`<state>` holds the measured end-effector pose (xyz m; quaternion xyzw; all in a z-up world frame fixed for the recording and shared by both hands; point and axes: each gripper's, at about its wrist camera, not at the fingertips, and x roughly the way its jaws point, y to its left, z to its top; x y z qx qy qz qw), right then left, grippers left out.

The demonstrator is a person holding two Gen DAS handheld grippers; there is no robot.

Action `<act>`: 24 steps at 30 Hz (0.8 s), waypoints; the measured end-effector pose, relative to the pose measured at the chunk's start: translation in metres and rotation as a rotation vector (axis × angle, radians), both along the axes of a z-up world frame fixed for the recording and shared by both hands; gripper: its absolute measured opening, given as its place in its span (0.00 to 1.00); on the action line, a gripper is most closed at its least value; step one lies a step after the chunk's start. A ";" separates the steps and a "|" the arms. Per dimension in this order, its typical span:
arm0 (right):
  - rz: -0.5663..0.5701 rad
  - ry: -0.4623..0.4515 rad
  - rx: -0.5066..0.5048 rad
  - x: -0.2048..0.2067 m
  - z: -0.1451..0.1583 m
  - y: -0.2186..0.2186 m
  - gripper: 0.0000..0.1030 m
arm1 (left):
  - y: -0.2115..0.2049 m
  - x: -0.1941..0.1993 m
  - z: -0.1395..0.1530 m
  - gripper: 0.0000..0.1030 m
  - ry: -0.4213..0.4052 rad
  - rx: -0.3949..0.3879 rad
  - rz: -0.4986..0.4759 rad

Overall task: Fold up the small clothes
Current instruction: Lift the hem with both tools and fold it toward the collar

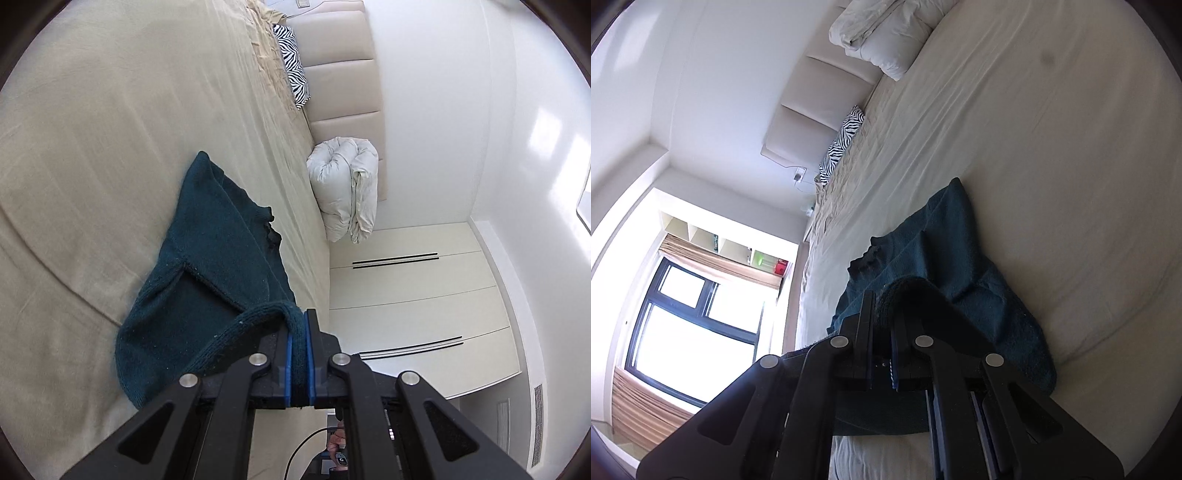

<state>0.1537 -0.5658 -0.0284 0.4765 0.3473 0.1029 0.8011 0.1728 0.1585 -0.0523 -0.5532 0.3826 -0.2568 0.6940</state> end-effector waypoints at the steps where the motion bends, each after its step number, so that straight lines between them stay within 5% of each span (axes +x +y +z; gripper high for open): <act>1: -0.003 0.002 -0.008 0.011 -0.001 -0.001 0.05 | 0.000 0.010 0.000 0.07 -0.002 0.007 0.004; 18: -0.043 0.122 -0.091 0.169 -0.075 0.004 0.05 | -0.007 0.153 -0.049 0.07 0.072 0.084 0.056; 24: -0.065 0.191 -0.098 0.210 -0.107 -0.002 0.07 | -0.010 0.178 -0.071 0.10 0.105 0.172 0.059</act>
